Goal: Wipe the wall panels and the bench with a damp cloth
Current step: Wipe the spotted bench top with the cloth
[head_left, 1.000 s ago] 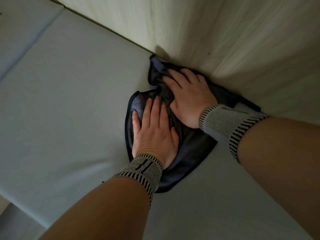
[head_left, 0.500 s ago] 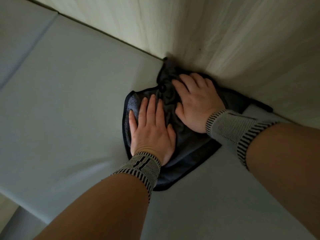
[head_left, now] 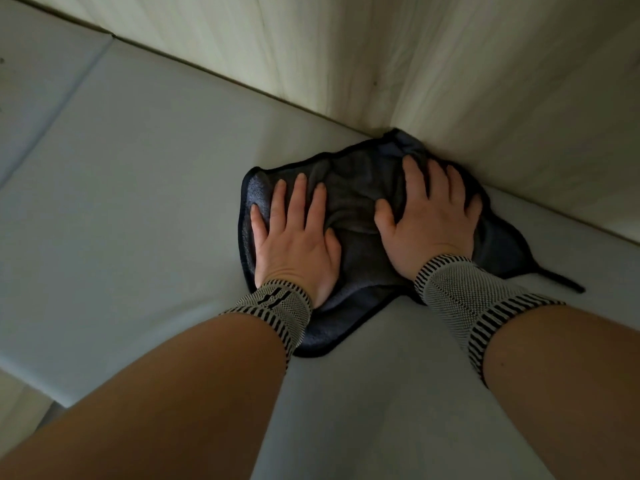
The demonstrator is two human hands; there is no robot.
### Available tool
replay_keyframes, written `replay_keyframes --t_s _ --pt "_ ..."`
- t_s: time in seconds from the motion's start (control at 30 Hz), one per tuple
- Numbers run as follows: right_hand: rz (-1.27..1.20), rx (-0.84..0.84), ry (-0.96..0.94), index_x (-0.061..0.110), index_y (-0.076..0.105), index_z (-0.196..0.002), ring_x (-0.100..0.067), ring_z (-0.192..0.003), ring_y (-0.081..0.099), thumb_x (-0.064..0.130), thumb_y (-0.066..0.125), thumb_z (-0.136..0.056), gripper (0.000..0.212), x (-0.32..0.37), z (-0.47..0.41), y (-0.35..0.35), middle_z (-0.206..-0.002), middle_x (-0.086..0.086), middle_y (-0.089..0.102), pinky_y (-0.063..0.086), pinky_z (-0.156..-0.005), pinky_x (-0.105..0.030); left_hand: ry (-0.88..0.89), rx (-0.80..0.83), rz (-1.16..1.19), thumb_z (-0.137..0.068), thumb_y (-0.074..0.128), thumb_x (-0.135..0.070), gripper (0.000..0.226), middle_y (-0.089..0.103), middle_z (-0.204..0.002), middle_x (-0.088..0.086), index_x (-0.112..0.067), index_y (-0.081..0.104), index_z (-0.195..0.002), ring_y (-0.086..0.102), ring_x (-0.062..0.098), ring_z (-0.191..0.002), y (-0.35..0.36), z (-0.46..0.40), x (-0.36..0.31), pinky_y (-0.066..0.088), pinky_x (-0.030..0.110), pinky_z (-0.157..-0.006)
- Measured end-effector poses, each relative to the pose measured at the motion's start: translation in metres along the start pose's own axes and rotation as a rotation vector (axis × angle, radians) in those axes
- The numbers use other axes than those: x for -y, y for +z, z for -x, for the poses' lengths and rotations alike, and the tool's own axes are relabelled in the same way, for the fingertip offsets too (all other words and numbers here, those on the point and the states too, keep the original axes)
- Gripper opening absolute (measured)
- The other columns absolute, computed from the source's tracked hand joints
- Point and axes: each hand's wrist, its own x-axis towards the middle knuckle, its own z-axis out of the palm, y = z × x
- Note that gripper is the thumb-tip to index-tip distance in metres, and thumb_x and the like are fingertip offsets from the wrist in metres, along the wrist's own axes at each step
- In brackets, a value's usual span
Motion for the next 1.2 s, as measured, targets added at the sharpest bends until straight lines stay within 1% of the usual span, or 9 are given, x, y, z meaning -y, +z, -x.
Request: replay_keyframes --t_s 0.1,0.17,0.3,0.43,0.5,0.6,0.7,0.97,1.2 --pt "0.026 0.078 -0.015 0.044 -0.002 -0.152 -0.032 -0.148 -0.003 0.07 0.019 -0.089 0.071 0.003 0.023 0.0 -0.163 -0.006 -0.001 0.004 -0.115 -0.058 0.025 0.012 -0.005 -0.097 0.012 -0.046 0.065 -0.003 -0.166 -0.001 -0.027 0.001 -0.158 -0.006 0.024 -0.152 -0.002 0.001 -0.001 -0.007 0.053 -0.119" --pt "0.049 0.103 -0.066 0.044 0.001 -0.152 -0.033 -0.148 -0.004 0.069 0.012 -0.089 0.069 0.006 0.05 0.007 -0.163 -0.007 -0.002 0.003 -0.115 -0.058 0.082 0.061 -0.007 -0.099 0.015 -0.047 0.064 -0.006 -0.166 -0.002 -0.028 -0.002 -0.158 -0.008 0.023 -0.152 -0.006 0.008 -0.002 -0.007 0.052 -0.119" --pt "0.041 0.04 -0.159 0.022 0.043 -0.145 -0.04 -0.139 0.033 0.05 0.026 -0.091 0.063 0.01 0.11 0.023 -0.151 -0.018 0.038 0.026 -0.109 -0.06 0.219 0.161 -0.05 -0.098 0.006 -0.046 0.065 -0.015 -0.165 -0.001 -0.023 -0.011 -0.157 -0.013 0.024 -0.151 -0.01 0.049 0.0 -0.008 0.048 -0.12" --pt "0.083 0.077 -0.255 0.014 0.051 -0.138 -0.036 -0.136 0.034 0.05 0.036 -0.085 0.066 0.001 0.134 0.032 -0.148 -0.017 0.043 0.021 -0.106 -0.056 0.254 0.249 -0.063 -0.088 -0.006 -0.048 0.076 -0.01 -0.165 0.003 -0.017 -0.006 -0.157 -0.008 0.025 -0.152 -0.007 0.1 0.005 -0.011 0.048 -0.118" --pt "0.098 0.079 -0.237 0.015 0.043 -0.144 -0.034 -0.141 0.025 0.056 0.032 -0.081 0.076 0.003 0.124 0.027 -0.154 -0.015 0.034 0.017 -0.11 -0.058 0.273 0.22 -0.074 -0.093 0.006 -0.049 0.073 -0.001 -0.166 0.002 -0.017 0.003 -0.158 -0.002 0.025 -0.152 -0.007 0.1 0.009 -0.008 0.051 -0.117" --pt "0.113 0.112 -0.096 0.023 0.007 -0.156 -0.031 -0.149 -0.002 0.067 0.021 -0.082 0.086 0.005 0.089 0.017 -0.163 -0.008 -0.001 0.003 -0.115 -0.059 0.372 0.245 -0.12 -0.092 0.013 -0.055 0.074 -0.015 -0.164 -0.008 -0.026 -0.011 -0.157 -0.017 0.022 -0.15 -0.003 0.081 0.014 -0.013 0.06 -0.115" --pt "0.123 0.083 -0.003 0.026 -0.002 -0.155 -0.032 -0.148 -0.009 0.069 0.026 -0.085 0.087 0.009 0.068 0.013 -0.162 -0.006 -0.01 -0.001 -0.116 -0.058 0.407 0.186 -0.104 -0.095 0.024 -0.056 0.072 -0.012 -0.164 -0.012 -0.034 -0.005 -0.156 -0.015 0.02 -0.15 -0.004 0.062 0.017 -0.009 0.066 -0.114" --pt "0.033 0.065 0.094 0.025 -0.003 -0.155 -0.034 -0.148 -0.01 0.066 0.022 -0.089 0.082 0.029 0.116 0.023 -0.162 -0.011 -0.009 -0.002 -0.117 -0.057 -0.05 0.216 0.045 -0.097 0.019 -0.059 0.07 -0.02 -0.163 -0.003 -0.035 -0.013 -0.155 -0.021 0.026 -0.149 -0.006 0.106 0.014 -0.008 0.07 -0.112" --pt "0.033 0.1 0.038 0.027 -0.006 -0.155 -0.032 -0.148 -0.012 0.068 0.021 -0.09 0.081 0.042 0.173 0.036 -0.162 -0.009 -0.012 -0.003 -0.117 -0.055 -0.094 0.23 0.031 -0.096 0.018 -0.058 0.071 -0.021 -0.163 -0.006 -0.034 -0.015 -0.154 -0.022 0.023 -0.149 0.0 0.159 0.038 -0.006 0.07 -0.113"
